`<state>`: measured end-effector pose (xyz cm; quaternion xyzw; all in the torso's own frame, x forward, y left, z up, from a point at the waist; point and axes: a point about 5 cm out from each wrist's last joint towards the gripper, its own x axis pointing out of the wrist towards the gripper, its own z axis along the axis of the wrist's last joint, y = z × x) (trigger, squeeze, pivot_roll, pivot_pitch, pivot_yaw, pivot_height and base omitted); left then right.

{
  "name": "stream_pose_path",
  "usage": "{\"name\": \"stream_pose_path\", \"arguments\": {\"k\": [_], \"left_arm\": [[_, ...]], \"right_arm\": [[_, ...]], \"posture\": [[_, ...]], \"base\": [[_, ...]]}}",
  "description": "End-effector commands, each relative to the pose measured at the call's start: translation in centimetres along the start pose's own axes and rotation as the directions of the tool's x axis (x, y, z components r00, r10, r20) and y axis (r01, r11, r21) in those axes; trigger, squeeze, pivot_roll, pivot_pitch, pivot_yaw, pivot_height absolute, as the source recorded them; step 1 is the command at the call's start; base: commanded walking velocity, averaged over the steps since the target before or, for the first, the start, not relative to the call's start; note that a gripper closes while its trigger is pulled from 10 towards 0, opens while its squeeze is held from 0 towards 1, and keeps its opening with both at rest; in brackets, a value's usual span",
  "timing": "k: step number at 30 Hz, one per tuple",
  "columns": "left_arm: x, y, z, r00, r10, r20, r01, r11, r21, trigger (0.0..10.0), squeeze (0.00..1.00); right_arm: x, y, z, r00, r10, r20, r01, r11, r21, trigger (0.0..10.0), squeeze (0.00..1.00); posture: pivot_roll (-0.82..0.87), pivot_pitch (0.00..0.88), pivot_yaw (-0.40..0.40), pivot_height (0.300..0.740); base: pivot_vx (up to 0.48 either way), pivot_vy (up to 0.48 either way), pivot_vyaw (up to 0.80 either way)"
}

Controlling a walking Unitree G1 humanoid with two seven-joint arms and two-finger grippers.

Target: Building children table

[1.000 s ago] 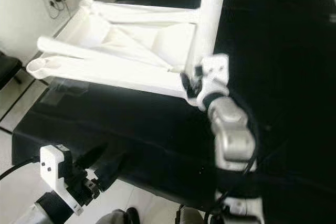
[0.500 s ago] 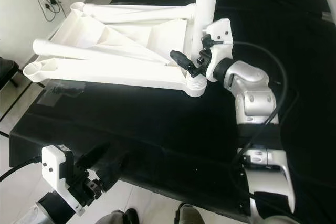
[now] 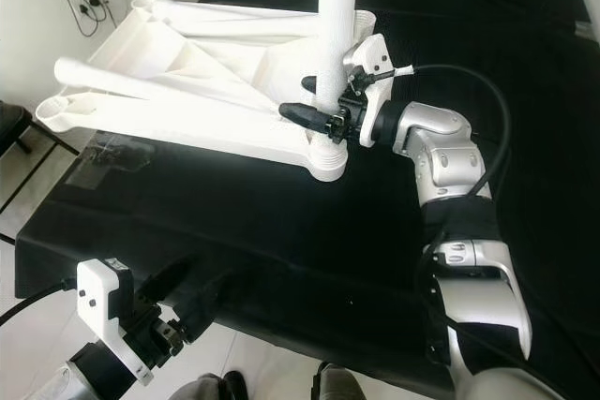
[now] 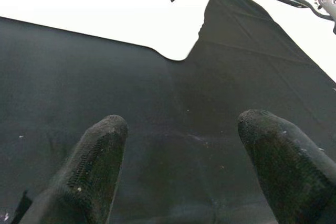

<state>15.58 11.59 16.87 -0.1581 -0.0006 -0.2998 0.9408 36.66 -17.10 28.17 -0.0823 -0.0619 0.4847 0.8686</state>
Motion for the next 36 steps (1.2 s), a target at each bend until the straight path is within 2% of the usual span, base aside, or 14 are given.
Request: {"name": "stream_pose_path", "arguments": {"k": [1, 10, 14, 15, 16, 17, 18, 19, 20, 21, 22, 24, 28, 36], "left_arm": [[-0.3, 0.2, -0.4, 1.000, 0.017, -0.021, -0.017, 1.000, -0.008, 10.0, 0.00], [-0.3, 0.2, -0.4, 1.000, 0.016, -0.020, -0.016, 1.000, -0.011, 10.0, 0.00], [-0.3, 0.2, -0.4, 1.000, 0.018, -0.020, -0.019, 1.000, -0.012, 10.0, 0.00], [-0.4, 0.2, -0.4, 1.000, 0.019, -0.020, -0.020, 1.000, -0.011, 10.0, 0.00], [-0.4, 0.2, -0.4, 1.000, 0.019, -0.020, -0.020, 1.000, -0.011, 10.0, 0.00], [-0.5, 0.3, -0.3, 1.000, 0.021, -0.021, -0.021, 1.000, -0.009, 10.0, 0.00], [-0.5, 0.3, -0.3, 1.000, 0.021, -0.021, -0.021, 1.000, -0.009, 10.0, 0.00], [-0.5, 0.4, -0.2, 1.000, 0.022, -0.021, -0.022, 1.000, -0.007, 10.0, 0.00], [-0.5, 0.4, -0.2, 1.000, 0.022, -0.021, -0.022, 1.000, -0.007, 10.0, 0.00], [-0.5, 0.4, -0.2, 1.000, 0.023, -0.020, -0.023, 1.000, -0.005, 10.0, 0.00], [-0.5, 0.5, -0.2, 1.000, 0.023, -0.021, -0.023, 1.000, -0.004, 10.0, 0.00], [-0.5, 0.5, -0.2, 1.000, 0.023, -0.022, -0.023, 1.000, -0.003, 10.0, 0.00], [-0.3, 0.5, -0.3, 1.000, 0.018, -0.024, -0.018, 1.000, -0.003, 10.0, 0.00], [-0.3, 0.6, -0.4, 0.999, 0.028, -0.016, -0.029, 1.000, -0.004, 10.0, 0.00]], "right_arm": [[0.4, 0.4, -0.2, 0.999, 0.049, 0.012, -0.049, 0.999, 0.023, 0.0, 0.00], [-0.4, 0.1, -0.8, 1.000, 0.026, 0.000, -0.026, 0.999, 0.022, 0.0, 0.00], [-1.6, 0.1, -2.3, 0.981, -0.178, -0.081, 0.180, 0.983, 0.019, 0.0, 0.00], [-2.1, 0.6, -3.5, 0.933, -0.335, -0.133, 0.342, 0.939, 0.035, 0.0, 0.00], [-2.1, 0.6, -3.5, 0.933, -0.335, -0.133, 0.342, 0.939, 0.035, 0.0, 0.00], [-3.9, 1.7, -5.7, 0.728, -0.636, -0.256, 0.645, 0.762, -0.056, 0.0, 0.00], [-3.9, 1.7, -5.7, 0.728, -0.636, -0.256, 0.645, 0.762, -0.056, 0.0, 0.00], [-5.6, 4.7, -7.6, 0.575, -0.752, -0.323, 0.760, 0.637, -0.129, 0.0, 0.00], [-5.6, 4.7, -7.6, 0.575, -0.752, -0.323, 0.760, 0.637, -0.129, 0.0, 0.00], [-7.0, 7.0, -8.3, 0.464, -0.813, -0.352, 0.821, 0.544, -0.176, 0.0, 0.00], [-7.4, 8.4, -9.1, 0.434, -0.814, -0.385, 0.835, 0.524, -0.166, 0.0, 0.00], [-7.2, 9.1, -9.5, 0.457, -0.793, -0.403, 0.827, 0.546, -0.137, 0.0, 0.00], [-7.3, 7.9, -9.2, 0.449, -0.804, -0.391, 0.833, 0.534, -0.142, 0.0, 0.00], [-8.4, 7.5, -8.6, 0.378, -0.841, -0.387, 0.859, 0.474, -0.191, 0.0, 0.00]], "posture": [[0.05, 0.260, 0.044, 0.740], [0.04, 0.263, 0.046, 0.740], [0.05, 0.267, 0.040, 0.740], [0.05, 0.270, 0.032, 0.740], [0.05, 0.270, 0.032, 0.740], [0.06, 0.281, 0.033, 0.740], [0.06, 0.281, 0.033, 0.740], [0.06, 0.275, 0.037, 0.740], [0.06, 0.275, 0.037, 0.740], [0.06, 0.275, 0.037, 0.740], [0.06, 0.279, 0.046, 0.740], [0.06, 0.279, 0.046, 0.740], [0.05, 0.260, 0.033, 0.740], [0.05, 0.256, 0.029, 0.740]], "base": [[0.000, 0.000, 0.00], [0.000, 0.000, 0.00], [0.000, 0.000, 0.00], [0.000, 0.000, 0.00], [0.000, 0.000, 0.00], [0.000, 0.000, 0.00], [0.000, 0.000, 0.00], [0.000, 0.000, 0.00], [0.000, 0.000, 0.00], [0.000, 0.000, 0.00], [0.000, 0.000, 0.00], [0.000, 0.000, 0.00], [0.000, 0.000, 0.00], [0.000, 0.000, 0.00]]}}
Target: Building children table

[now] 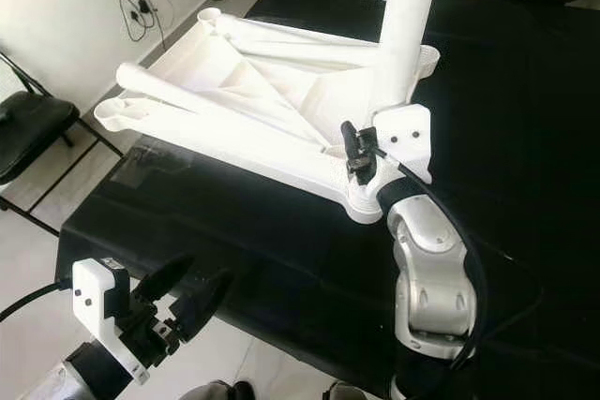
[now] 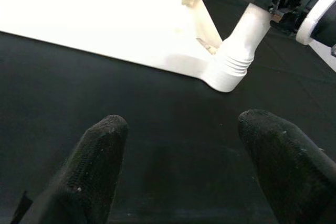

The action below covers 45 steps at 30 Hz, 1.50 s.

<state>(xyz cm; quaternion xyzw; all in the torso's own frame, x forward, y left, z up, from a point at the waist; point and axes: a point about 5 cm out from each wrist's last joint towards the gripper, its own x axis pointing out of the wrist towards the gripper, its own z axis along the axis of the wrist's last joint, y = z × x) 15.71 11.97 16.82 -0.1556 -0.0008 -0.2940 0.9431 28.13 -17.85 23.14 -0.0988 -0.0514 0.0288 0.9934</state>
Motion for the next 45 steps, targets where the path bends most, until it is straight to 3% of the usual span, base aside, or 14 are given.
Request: {"name": "stream_pose_path", "arguments": {"k": [1, 2, 3, 4, 12, 13, 14, 23, 30, 34, 35, 37, 42, 45], "left_arm": [[-0.2, 0.3, -0.4, 1.000, 0.018, -0.016, -0.018, 1.000, -0.010, 10.0, 0.00], [-0.2, 0.3, -0.5, 1.000, 0.014, -0.017, -0.014, 1.000, -0.009, 10.0, 0.00], [-0.1, 0.4, -0.5, 1.000, 0.009, -0.019, -0.009, 1.000, -0.008, 10.0, 0.00], [-0.1, 0.4, -0.5, 1.000, 0.007, -0.021, -0.007, 1.000, -0.007, 10.0, 0.00], [0.0, 0.5, -0.7, 1.000, 0.013, -0.020, -0.013, 1.000, 0.000, 10.0, 0.00], [0.0, 0.6, -0.7, 1.000, 0.014, -0.020, -0.014, 1.000, 0.000, 10.0, 0.00], [0.0, 0.6, -0.7, 1.000, 0.014, -0.019, -0.014, 1.000, 0.000, 10.0, 0.00], [0.3, 0.5, -0.8, 1.000, 0.009, -0.013, -0.009, 1.000, -0.001, 10.0, 0.00], [0.5, 0.4, -0.8, 1.000, 0.011, -0.003, -0.011, 1.000, -0.002, 10.0, 0.00], [0.5, 0.4, -0.8, 1.000, 0.011, -0.003, -0.011, 1.000, -0.001, 10.0, 0.00], [0.5, 0.4, -0.8, 1.000, 0.011, -0.003, -0.011, 1.000, -0.001, 10.0, 0.00], [0.4, 0.4, -0.7, 1.000, 0.011, -0.002, -0.011, 1.000, -0.001, 10.0, 0.00], [0.2, 0.2, -0.5, 1.000, 0.007, -0.005, -0.007, 1.000, -0.002, 10.0, 0.00], [0.1, 0.1, -0.5, 1.000, 0.008, -0.006, -0.008, 1.000, -0.004, 10.0, 0.00]], "right_arm": [[-1.6, -2.0, -5.5, 0.928, -0.172, -0.331, 0.153, 0.985, -0.083, 0.0, 0.00], [-1.6, -1.7, -5.3, 0.929, -0.173, -0.327, 0.152, 0.984, -0.088, 10.0, 0.00], [-1.5, -1.3, -5.0, 0.937, -0.154, -0.314, 0.132, 0.987, -0.092, 10.0, 0.00], [-1.4, -1.0, -4.7, 0.944, -0.141, -0.297, 0.123, 0.989, -0.078, 10.0, 1.00], [0.1, -1.8, -3.3, 0.973, -0.074, -0.219, 0.080, 0.997, 0.021, 10.0, 0.97], [0.4, -1.9, -3.1, 0.977, -0.052, -0.208, 0.061, 0.997, 0.037, 10.0, 0.85], [0.7, -1.7, -2.8, 0.983, 0.000, -0.185, 0.015, 0.997, 0.079, 10.0, 0.00], [2.5, -1.2, -1.1, 0.976, 0.216, -0.037, -0.209, 0.967, 0.147, 10.0, 0.00], [5.4, -2.5, 1.0, 0.907, 0.411, 0.087, -0.419, 0.902, 0.104, 10.0, 0.00], [5.5, -1.5, 2.4, 0.756, 0.628, 0.182, -0.649, 0.756, 0.086, 10.0, 0.00], [5.5, -1.5, 2.4, 0.756, 0.628, 0.182, -0.649, 0.756, 0.086, 10.0, 0.00], [5.2, -0.7, 2.5, 0.639, 0.748, 0.182, -0.765, 0.643, 0.042, 10.0, 0.00], [6.3, 0.2, 3.6, 0.445, 0.876, 0.185, -0.890, 0.456, -0.022, 10.0, 0.00], [6.9, 0.3, 4.0, 0.403, 0.895, 0.192, -0.908, 0.417, -0.040, 10.0, 0.00]], "posture": [[0.05, 0.256, 0.029, 0.740], [0.04, 0.249, 0.035, 0.740], [0.04, 0.244, 0.035, 0.740], [0.04, 0.237, 0.033, 0.740], [0.04, 0.224, 0.028, 0.740], [0.04, 0.224, 0.028, 0.740], [0.04, 0.219, 0.027, 0.740], [0.04, 0.218, 0.026, 0.740], [0.04, 0.217, 0.020, 0.740], [0.05, 0.219, 0.024, 0.740], [0.05, 0.219, 0.024, 0.740], [0.05, 0.222, 0.032, 0.740], [0.08, 0.239, 0.043, 0.740], [0.08, 0.248, 0.043, 0.740]], "base": [[0.000, 0.000, 0.00], [0.000, 0.000, 0.00], [0.000, 0.000, 0.00], [0.000, 0.000, 0.00], [0.000, 0.000, 0.00], [0.000, 0.000, 0.00], [0.000, 0.000, 0.00], [0.000, 0.000, 0.00], [0.000, 0.000, 0.00], [0.000, 0.000, 0.00], [0.000, 0.000, 0.00], [0.000, 0.000, 0.00], [0.000, 0.000, 0.00], [0.000, 0.000, 0.00]]}}
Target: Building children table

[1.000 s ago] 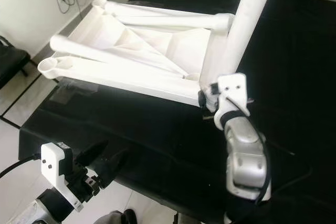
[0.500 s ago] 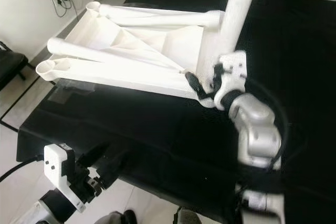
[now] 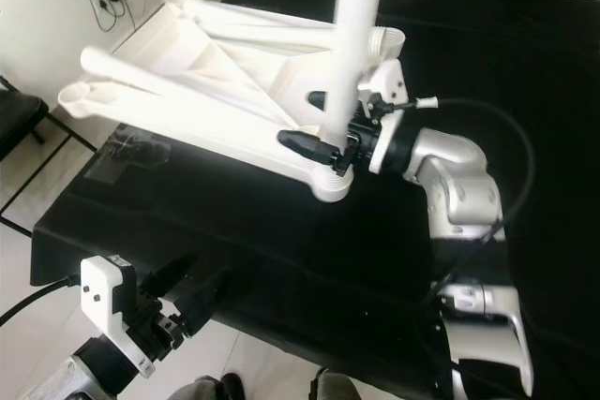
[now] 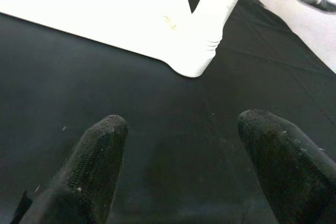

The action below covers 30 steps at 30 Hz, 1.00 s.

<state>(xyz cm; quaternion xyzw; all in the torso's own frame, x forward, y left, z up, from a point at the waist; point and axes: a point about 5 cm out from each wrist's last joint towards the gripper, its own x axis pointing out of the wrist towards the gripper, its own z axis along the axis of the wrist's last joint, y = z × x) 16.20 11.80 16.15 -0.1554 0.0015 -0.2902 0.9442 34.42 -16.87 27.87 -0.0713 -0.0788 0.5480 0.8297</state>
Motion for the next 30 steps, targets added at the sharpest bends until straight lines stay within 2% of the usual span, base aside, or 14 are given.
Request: {"name": "stream_pose_path", "arguments": {"k": [1, 6, 10, 11, 12, 19, 20, 21, 24, 26, 27, 28, 30], "left_arm": [[-0.3, -0.3, 0.2, 1.000, -0.001, -0.003, 0.001, 1.000, -0.003, 10.0, 0.00], [-0.7, -0.8, 0.3, 1.000, 0.001, -0.005, -0.001, 1.000, -0.012, 10.0, 0.00], [-0.8, -0.9, 0.3, 1.000, 0.004, -0.006, -0.004, 1.000, -0.016, 10.0, 0.00], [-0.8, -0.9, 0.3, 1.000, 0.005, -0.006, -0.005, 1.000, -0.018, 10.0, 0.00], [-0.8, -0.9, 0.3, 1.000, 0.006, -0.006, -0.006, 1.000, -0.019, 10.0, 0.00], [-0.8, -1.0, 0.3, 1.000, 0.007, -0.007, -0.007, 1.000, -0.023, 10.0, 0.00], [-0.7, -1.0, 0.3, 1.000, 0.006, -0.006, -0.006, 1.000, -0.025, 10.0, 0.00], [-0.7, -1.0, 0.3, 1.000, 0.006, -0.006, -0.006, 1.000, -0.025, 10.0, 0.00], [-0.7, -1.0, 0.3, 1.000, 0.006, -0.006, -0.006, 1.000, -0.026, 10.0, 0.00], [-0.7, -1.0, 0.3, 1.000, 0.006, -0.006, -0.006, 1.000, -0.026, 10.0, 0.00], [-0.7, -0.9, 0.3, 1.000, 0.005, -0.005, -0.006, 1.000, -0.027, 10.0, 0.00], [-0.7, -0.9, 0.3, 1.000, 0.005, -0.005, -0.006, 1.000, -0.027, 10.0, 0.00], [-0.7, -0.8, 0.3, 1.000, 0.004, -0.005, -0.004, 1.000, -0.028, 10.0, 0.00]], "right_arm": [[0.5, 0.2, -0.2, 0.999, 0.054, 0.006, -0.054, 0.999, -0.003, 10.0, 0.00], [1.7, -1.0, 0.1, 0.997, 0.070, 0.013, -0.070, 0.997, -0.023, 10.0, 0.00], [1.8, -1.2, 0.0, 0.998, 0.069, 0.014, -0.068, 0.997, -0.022, 10.0, 0.00], [1.8, -1.3, -0.1, 0.998, 0.063, 0.010, -0.063, 0.998, -0.023, 8.8, 0.00], [1.7, -1.4, -0.5, 0.999, 0.054, -0.001, -0.054, 0.998, -0.021, 0.0, 0.00], [0.8, -1.6, -1.6, 1.000, 0.006, -0.029, -0.006, 1.000, -0.017, 0.0, 0.00], [-0.3, -1.5, -2.0, 0.999, -0.043, -0.034, 0.042, 0.999, -0.006, 0.0, 0.00], [-0.3, -1.5, -2.0, 0.999, -0.043, -0.034, 0.042, 0.999, -0.006, 0.0, 0.00], [-1.7, -1.2, -2.3, 0.992, -0.111, -0.059, 0.112, 0.994, -0.001, 0.0, 0.00], [-1.7, -1.2, -2.3, 0.992, -0.111, -0.059, 0.112, 0.994, -0.001, 0.0, 0.00], [-3.3, -0.6, -2.4, 0.980, -0.182, -0.086, 0.182, 0.983, -0.009, 0.0, 0.00], [-3.3, -0.6, -2.4, 0.980, -0.182, -0.086, 0.182, 0.983, -0.009, 0.0, 0.00], [-4.8, 0.0, -2.5, 0.956, -0.270, -0.112, 0.272, 0.962, 0.003, 0.0, 0.00]], "posture": [[0.08, 0.248, 0.043, 0.740], [0.10, 0.274, 0.035, 0.740], [0.10, 0.277, 0.033, 0.740], [0.10, 0.281, 0.032, 0.740], [0.10, 0.281, 0.032, 0.740], [0.09, 0.285, 0.029, 0.740], [0.09, 0.282, 0.027, 0.740], [0.09, 0.282, 0.027, 0.740], [0.08, 0.280, 0.028, 0.740], [0.08, 0.280, 0.028, 0.740], [0.06, 0.278, 0.033, 0.740], [0.06, 0.278, 0.033, 0.740], [0.05, 0.276, 0.039, 0.740]], "base": [[0.000, 0.000, 0.00], [0.000, 0.000, 0.00], [0.000, 0.000, 0.00], [0.000, 0.000, 0.00], [0.000, 0.000, 0.00], [0.000, 0.000, 0.00], [0.000, 0.000, 0.00], [0.000, 0.000, 0.00], [0.000, 0.000, 0.00], [0.000, 0.000, 0.00], [0.000, 0.000, 0.00], [0.000, 0.000, 0.00], [0.000, 0.000, 0.00]]}}
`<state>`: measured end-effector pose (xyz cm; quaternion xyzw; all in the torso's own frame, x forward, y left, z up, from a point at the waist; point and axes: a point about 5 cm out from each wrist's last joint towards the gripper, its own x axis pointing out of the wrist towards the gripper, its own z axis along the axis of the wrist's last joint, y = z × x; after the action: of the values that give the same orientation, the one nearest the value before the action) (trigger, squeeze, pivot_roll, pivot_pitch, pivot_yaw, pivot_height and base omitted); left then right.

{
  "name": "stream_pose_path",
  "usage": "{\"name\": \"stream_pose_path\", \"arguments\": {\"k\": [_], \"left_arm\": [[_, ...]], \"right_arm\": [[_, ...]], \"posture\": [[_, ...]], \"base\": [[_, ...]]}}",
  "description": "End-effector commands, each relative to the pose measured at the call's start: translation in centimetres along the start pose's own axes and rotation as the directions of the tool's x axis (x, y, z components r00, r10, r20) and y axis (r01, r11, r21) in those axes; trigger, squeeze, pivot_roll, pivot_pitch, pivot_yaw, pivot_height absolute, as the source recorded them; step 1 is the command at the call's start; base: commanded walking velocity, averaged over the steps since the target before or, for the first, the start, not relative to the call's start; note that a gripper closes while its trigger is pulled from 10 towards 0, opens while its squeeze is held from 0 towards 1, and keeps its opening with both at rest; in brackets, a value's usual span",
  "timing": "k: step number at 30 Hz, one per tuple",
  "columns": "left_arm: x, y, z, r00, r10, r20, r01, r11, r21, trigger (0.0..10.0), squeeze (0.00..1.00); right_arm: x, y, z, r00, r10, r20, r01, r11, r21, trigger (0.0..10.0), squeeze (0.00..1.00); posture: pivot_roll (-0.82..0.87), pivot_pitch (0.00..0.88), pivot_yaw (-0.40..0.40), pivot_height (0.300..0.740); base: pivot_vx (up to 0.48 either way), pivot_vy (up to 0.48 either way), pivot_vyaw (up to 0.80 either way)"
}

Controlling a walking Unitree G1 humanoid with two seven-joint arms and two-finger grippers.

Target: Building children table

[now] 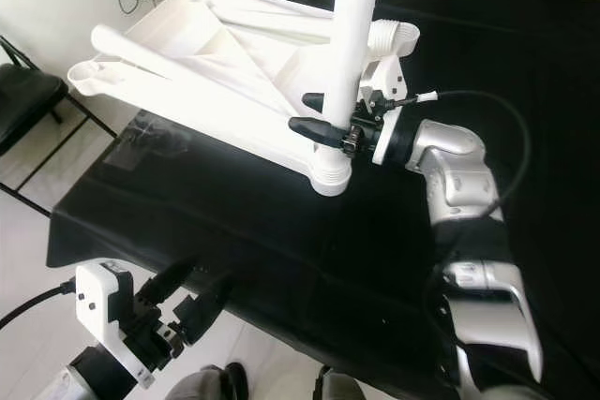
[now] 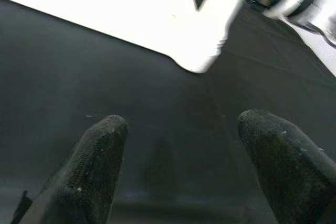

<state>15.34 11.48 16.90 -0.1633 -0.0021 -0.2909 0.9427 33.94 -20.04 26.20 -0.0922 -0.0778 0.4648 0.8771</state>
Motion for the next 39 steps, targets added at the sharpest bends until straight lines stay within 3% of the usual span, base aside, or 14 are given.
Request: {"name": "stream_pose_path", "arguments": {"k": [1, 10, 11, 12, 13, 14, 15, 22, 30, 31, 32, 34, 35, 39], "left_arm": [[-0.2, 0.2, -0.2, 1.000, 0.007, -0.017, -0.007, 1.000, -0.016, 10.0, 0.00], [-0.2, 0.5, -0.4, 1.000, -0.005, -0.023, 0.005, 1.000, -0.020, 10.0, 0.00], [-0.2, 0.6, -0.4, 1.000, -0.009, -0.030, 0.009, 1.000, -0.014, 10.0, 0.00], [-0.3, 0.6, -0.5, 0.999, -0.009, -0.034, 0.009, 1.000, -0.009, 10.0, 0.00], [-0.3, 0.6, -0.5, 0.999, -0.009, -0.034, 0.009, 1.000, -0.009, 10.0, 0.00], [-0.4, 0.7, -0.5, 0.999, -0.008, -0.036, 0.007, 1.000, -0.006, 10.0, 0.00], [-0.4, 0.9, -0.5, 0.999, -0.005, -0.036, 0.005, 1.000, -0.007, 10.0, 0.00], [-0.1, 0.9, -0.6, 0.999, -0.016, -0.041, 0.016, 1.000, -0.001, 10.0, 0.00], [0.0, 1.0, -0.7, 0.999, -0.006, -0.033, 0.006, 1.000, 0.000, 10.0, 0.00], [0.0, 1.1, -0.7, 0.999, -0.006, -0.031, 0.006, 1.000, 0.001, 10.0, 0.00], [0.1, 1.1, -0.7, 1.000, -0.006, -0.030, 0.006, 1.000, 0.001, 10.0, 0.00], [0.2, 1.2, -0.7, 1.000, -0.006, -0.030, 0.006, 1.000, 0.001, 10.0, 0.00], [0.3, 1.2, -0.7, 1.000, -0.008, -0.031, 0.008, 1.000, 0.004, 10.0, 0.00], [0.5, 1.6, -0.8, 1.000, 0.007, -0.028, -0.007, 1.000, 0.010, 10.0, 0.00]], "right_arm": [[-2.2, 0.4, -1.0, 0.989, -0.119, -0.087, 0.125, 0.990, 0.059, 0.0, 0.00], [-4.7, 1.1, -1.9, 0.923, -0.341, -0.180, 0.355, 0.933, 0.056, 0.0, 0.00], [-6.3, 0.3, -2.6, 0.739, -0.623, -0.258, 0.630, 0.774, -0.066, 0.0, 0.00], [-8.8, 1.1, -3.2, 0.492, -0.810, -0.320, 0.824, 0.552, -0.130, 0.0, 0.00], [-8.8, 1.1, -3.2, 0.492, -0.810, -0.320, 0.824, 0.552, -0.130, 0.0, 0.00], [-10.0, 3.2, -4.0, 0.359, -0.860, -0.363, 0.874, 0.446, -0.191, 0.0, 0.00], [-10.3, 5.4, -4.7, 0.309, -0.861, -0.403, 0.885, 0.415, -0.209, 0.0, 0.00], [-8.4, 8.6, -6.5, 0.356, -0.802, -0.480, 0.883, 0.456, -0.108, 0.0, 0.00], [-8.6, 8.1, -6.1, 0.263, -0.837, -0.480, 0.914, 0.376, -0.154, 0.0, 0.00], [-8.6, 8.1, -6.0, 0.251, -0.840, -0.480, 0.917, 0.366, -0.161, 3.2, 0.00], [-8.4, 8.0, -5.7, 0.251, -0.849, -0.465, 0.919, 0.359, -0.160, 10.0, 0.00], [-8.2, 8.0, -5.5, 0.252, -0.855, -0.453, 0.921, 0.356, -0.159, 10.0, 0.00], [-8.1, 7.7, -5.3, 0.254, -0.864, -0.434, 0.924, 0.349, -0.155, 10.0, 1.00], [-7.8, 7.0, -4.7, 0.273, -0.879, -0.391, 0.926, 0.350, -0.140, 10.0, 1.00]], "posture": [[0.05, 0.276, 0.039, 0.740], [0.03, 0.266, 0.046, 0.740], [0.03, 0.260, 0.036, 0.740], [0.03, 0.260, 0.033, 0.740], [0.03, 0.260, 0.033, 0.740], [0.02, 0.261, 0.038, 0.740], [0.01, 0.263, 0.042, 0.740], [0.03, 0.237, 0.039, 0.740], [0.03, 0.232, 0.033, 0.740], [0.03, 0.232, 0.034, 0.740], [0.02, 0.228, 0.035, 0.740], [0.02, 0.228, 0.035, 0.740], [0.02, 0.223, 0.034, 0.740], [0.02, 0.211, 0.033, 0.740]], "base": [[0.000, 0.000, 0.00], [0.000, 0.000, 0.00], [0.000, 0.000, 0.00], [0.000, 0.000, 0.00], [0.000, 0.000, 0.00], [0.000, 0.000, 0.00], [0.000, 0.000, 0.00], [0.000, 0.000, 0.00], [0.000, 0.000, 0.00], [0.000, 0.000, 0.00], [0.000, 0.000, 0.00], [0.000, 0.000, 0.00], [0.000, 0.000, 0.00], [0.000, 0.000, 0.00]]}}
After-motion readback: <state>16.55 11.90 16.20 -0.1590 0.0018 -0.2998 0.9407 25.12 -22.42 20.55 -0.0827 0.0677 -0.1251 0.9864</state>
